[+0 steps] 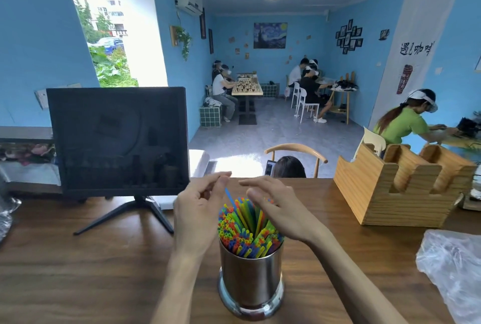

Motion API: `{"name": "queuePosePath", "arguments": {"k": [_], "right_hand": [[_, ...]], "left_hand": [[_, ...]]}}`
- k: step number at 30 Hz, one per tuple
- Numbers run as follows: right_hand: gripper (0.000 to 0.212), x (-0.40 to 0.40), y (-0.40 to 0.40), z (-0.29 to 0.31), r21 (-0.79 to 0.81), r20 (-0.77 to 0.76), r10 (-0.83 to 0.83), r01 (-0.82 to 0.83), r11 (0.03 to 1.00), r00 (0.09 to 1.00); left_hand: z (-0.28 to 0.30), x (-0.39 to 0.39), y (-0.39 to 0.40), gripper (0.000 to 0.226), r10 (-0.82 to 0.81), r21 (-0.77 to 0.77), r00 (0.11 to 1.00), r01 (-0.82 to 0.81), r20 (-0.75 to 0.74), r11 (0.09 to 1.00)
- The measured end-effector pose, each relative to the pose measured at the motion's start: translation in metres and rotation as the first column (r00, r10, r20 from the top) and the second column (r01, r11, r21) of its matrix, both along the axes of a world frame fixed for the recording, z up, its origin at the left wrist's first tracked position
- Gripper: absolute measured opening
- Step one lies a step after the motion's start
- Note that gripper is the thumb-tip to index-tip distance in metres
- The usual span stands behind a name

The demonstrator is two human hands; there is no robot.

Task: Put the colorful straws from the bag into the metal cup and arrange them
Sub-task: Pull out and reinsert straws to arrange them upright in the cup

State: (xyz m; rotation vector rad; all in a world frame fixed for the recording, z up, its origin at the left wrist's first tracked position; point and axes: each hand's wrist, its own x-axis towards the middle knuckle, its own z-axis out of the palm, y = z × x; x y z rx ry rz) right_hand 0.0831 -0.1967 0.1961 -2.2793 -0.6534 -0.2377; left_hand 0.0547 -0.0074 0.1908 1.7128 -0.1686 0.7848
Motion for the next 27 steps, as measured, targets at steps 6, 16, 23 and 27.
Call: {"name": "queuePosePath", "arguments": {"k": [6, 16, 23, 27], "right_hand": [[0.062, -0.012, -0.001, 0.005, 0.494, -0.06, -0.097, 0.114, 0.862, 0.993], [0.053, 0.0, -0.009, 0.04, 0.915, -0.221, 0.234, 0.117, 0.387, 0.947], [0.082, 0.005, -0.015, 0.028, 0.702, 0.137, -0.132, -0.003, 0.712, 0.982], [0.031, 0.0, -0.006, 0.009, 0.407, 0.258, -0.183, 0.065, 0.911, 0.949]], "left_hand": [[0.032, -0.026, -0.002, 0.017, 0.048, -0.202, 0.965, 0.005, 0.258, 0.979], [0.007, -0.028, -0.005, 0.024, -0.425, -0.121, 0.897, 0.412, -0.122, 0.903], [-0.015, -0.012, -0.011, 0.019, -0.174, 0.137, 0.94, 0.222, -0.294, 0.965], [-0.022, -0.005, -0.016, 0.021, -0.163, 0.12, 0.96, 0.193, -0.227, 0.974]]}}
